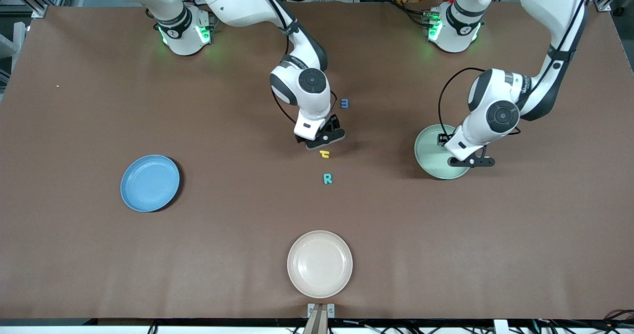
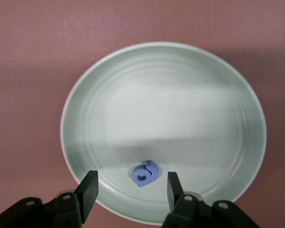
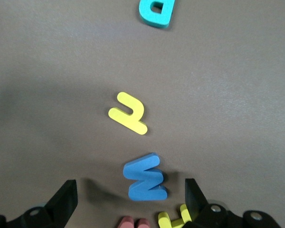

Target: Sort uppercase to blue plate, lowercase to green plate

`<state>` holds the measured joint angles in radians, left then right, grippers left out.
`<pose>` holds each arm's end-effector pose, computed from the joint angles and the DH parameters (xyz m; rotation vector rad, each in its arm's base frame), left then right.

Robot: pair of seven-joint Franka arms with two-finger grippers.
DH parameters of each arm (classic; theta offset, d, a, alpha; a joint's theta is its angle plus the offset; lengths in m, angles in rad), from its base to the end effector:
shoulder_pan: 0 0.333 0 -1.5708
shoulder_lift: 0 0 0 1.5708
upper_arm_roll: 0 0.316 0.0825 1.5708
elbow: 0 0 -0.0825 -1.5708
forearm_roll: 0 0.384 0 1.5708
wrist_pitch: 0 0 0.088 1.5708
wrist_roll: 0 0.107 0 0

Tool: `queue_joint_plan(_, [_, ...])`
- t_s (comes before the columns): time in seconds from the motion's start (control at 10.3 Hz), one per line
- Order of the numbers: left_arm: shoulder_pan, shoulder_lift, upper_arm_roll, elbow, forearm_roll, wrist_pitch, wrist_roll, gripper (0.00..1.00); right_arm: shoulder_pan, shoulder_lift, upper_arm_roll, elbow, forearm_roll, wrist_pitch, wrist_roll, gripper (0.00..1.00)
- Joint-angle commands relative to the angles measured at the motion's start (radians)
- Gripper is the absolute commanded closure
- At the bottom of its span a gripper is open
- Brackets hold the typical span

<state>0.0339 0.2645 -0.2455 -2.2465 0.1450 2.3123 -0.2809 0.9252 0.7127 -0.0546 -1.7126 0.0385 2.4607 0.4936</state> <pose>0.5099 -0.1085 0.2368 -3.0519 0.0559 0.2656 0.4325 0.5186 0.1795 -3.0753 -0.5619 -0.0551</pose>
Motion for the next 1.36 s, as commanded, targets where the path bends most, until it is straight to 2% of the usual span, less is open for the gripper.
queue_joint_plan(0.0, [0.006,-0.031,-0.008,0.011,-0.025,-0.030,-0.023,0.33,0.014,0.014,-0.008,0.004,-0.011,0.027,0.019,0.00])
queue_joint_plan(0.29, [0.004,-0.047,-0.009,0.045,-0.134,-0.039,-0.034,0.33,0.014,0.014,-0.008,-0.009,-0.011,0.044,0.014,0.00])
queue_joint_plan(0.49, [0.003,-0.045,-0.011,0.086,-0.166,-0.057,-0.066,0.33,0.015,0.014,-0.008,-0.010,-0.011,0.043,0.013,0.00])
queue_joint_plan(0.58, [0.003,-0.045,-0.012,0.100,-0.191,-0.065,-0.070,0.33,0.023,0.014,-0.010,-0.010,-0.011,0.043,0.013,0.13])
queue_joint_plan(0.68, [0.000,-0.047,-0.012,0.114,-0.221,-0.067,-0.075,0.33,0.029,0.014,-0.010,-0.012,-0.011,0.041,0.017,0.62])
queue_joint_plan(0.78, [-0.002,-0.047,-0.012,0.122,-0.232,-0.068,-0.095,0.33,0.032,0.013,-0.010,-0.012,-0.012,0.043,0.017,0.97])
queue_joint_plan(0.87, [-0.002,-0.047,-0.014,0.127,-0.234,-0.068,-0.099,0.33,0.033,0.013,-0.010,-0.012,-0.012,0.044,0.013,1.00])
queue_joint_plan(1.26, [-0.002,-0.053,-0.020,0.149,-0.275,-0.070,-0.106,0.34,0.026,0.008,-0.010,-0.009,-0.034,0.041,0.010,1.00])
